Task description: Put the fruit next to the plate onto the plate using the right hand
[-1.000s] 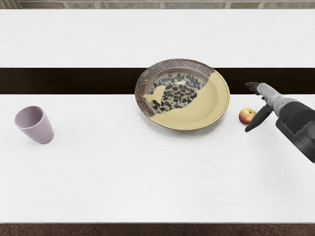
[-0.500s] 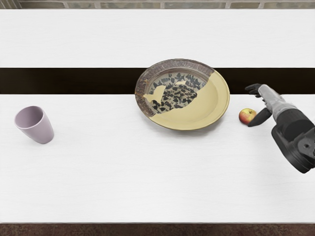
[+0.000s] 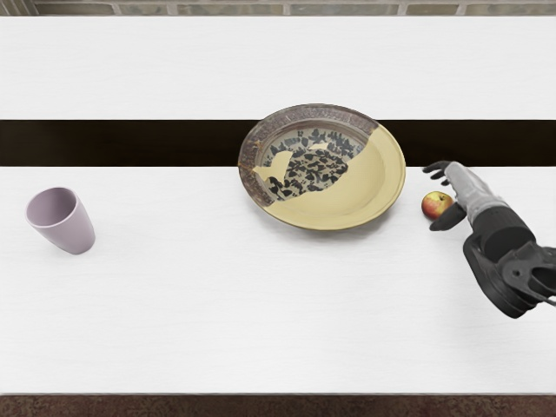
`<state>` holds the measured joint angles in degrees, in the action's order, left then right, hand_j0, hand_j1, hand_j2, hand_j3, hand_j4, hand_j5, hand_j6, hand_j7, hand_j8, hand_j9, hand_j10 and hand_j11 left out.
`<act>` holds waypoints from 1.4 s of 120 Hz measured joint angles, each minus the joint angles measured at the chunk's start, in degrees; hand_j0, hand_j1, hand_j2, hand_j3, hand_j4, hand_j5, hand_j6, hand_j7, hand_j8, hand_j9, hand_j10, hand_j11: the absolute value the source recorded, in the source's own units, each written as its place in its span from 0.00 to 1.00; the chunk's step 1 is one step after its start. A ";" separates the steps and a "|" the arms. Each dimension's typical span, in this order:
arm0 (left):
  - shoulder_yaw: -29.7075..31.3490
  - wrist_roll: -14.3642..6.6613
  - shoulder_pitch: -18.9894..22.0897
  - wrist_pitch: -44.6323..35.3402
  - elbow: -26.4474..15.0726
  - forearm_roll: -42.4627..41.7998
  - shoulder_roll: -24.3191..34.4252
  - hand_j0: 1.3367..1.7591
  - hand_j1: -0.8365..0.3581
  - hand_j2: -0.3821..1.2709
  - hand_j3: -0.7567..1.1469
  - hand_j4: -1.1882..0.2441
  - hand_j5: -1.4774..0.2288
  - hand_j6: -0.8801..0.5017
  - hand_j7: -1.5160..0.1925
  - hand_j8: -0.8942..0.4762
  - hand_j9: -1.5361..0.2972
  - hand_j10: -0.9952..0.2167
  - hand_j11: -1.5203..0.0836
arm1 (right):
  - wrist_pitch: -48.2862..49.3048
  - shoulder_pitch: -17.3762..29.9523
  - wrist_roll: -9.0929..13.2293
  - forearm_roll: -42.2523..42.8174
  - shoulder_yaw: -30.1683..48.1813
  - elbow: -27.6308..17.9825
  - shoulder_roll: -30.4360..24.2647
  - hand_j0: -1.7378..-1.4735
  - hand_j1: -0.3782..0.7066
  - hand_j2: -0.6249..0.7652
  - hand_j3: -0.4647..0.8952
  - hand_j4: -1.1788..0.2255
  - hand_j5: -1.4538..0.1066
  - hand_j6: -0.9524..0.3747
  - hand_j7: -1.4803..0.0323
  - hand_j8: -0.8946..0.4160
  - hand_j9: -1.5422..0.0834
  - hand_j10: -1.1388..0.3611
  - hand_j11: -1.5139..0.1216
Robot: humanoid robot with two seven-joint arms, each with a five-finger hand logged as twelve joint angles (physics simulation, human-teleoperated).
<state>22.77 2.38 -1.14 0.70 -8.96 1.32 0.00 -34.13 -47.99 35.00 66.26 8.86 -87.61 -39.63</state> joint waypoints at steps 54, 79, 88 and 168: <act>0.00 0.00 0.00 0.00 0.00 0.00 0.00 0.76 0.76 0.26 0.40 0.67 0.69 0.47 0.71 0.48 0.67 0.63 0.76 | -0.24 -0.03 0.00 0.04 -1.01 2.88 1.68 0.30 0.50 0.39 0.34 0.53 0.57 0.39 0.61 0.35 0.60 0.47 0.58; 0.01 0.00 0.00 0.00 -0.01 0.00 0.00 0.76 0.76 0.26 0.40 0.67 0.69 0.47 0.71 0.48 0.67 0.63 0.76 | -0.33 0.06 -0.01 0.05 -1.26 3.48 1.86 0.30 0.56 0.40 0.34 0.49 0.52 0.35 0.56 0.32 0.56 0.43 0.54; 0.01 0.00 0.00 0.00 0.00 0.00 0.00 0.76 0.76 0.26 0.40 0.67 0.69 0.47 0.71 0.48 0.67 0.63 0.76 | -0.36 0.14 -0.01 0.14 -1.30 3.53 1.88 0.31 0.58 0.42 0.34 0.47 0.50 0.36 0.53 0.33 0.53 0.41 0.51; -0.01 0.00 0.00 0.00 0.00 0.00 0.00 0.76 0.76 0.26 0.40 0.67 0.69 0.47 0.71 0.48 0.67 0.63 0.76 | -0.36 0.24 0.17 -0.73 -0.62 4.43 1.20 0.57 0.57 0.61 0.31 0.36 0.25 0.41 0.27 0.34 0.28 0.21 0.26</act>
<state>22.76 2.38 -1.14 0.70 -8.96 1.32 0.00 -34.49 -47.76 35.17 65.53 8.24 -83.17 -38.44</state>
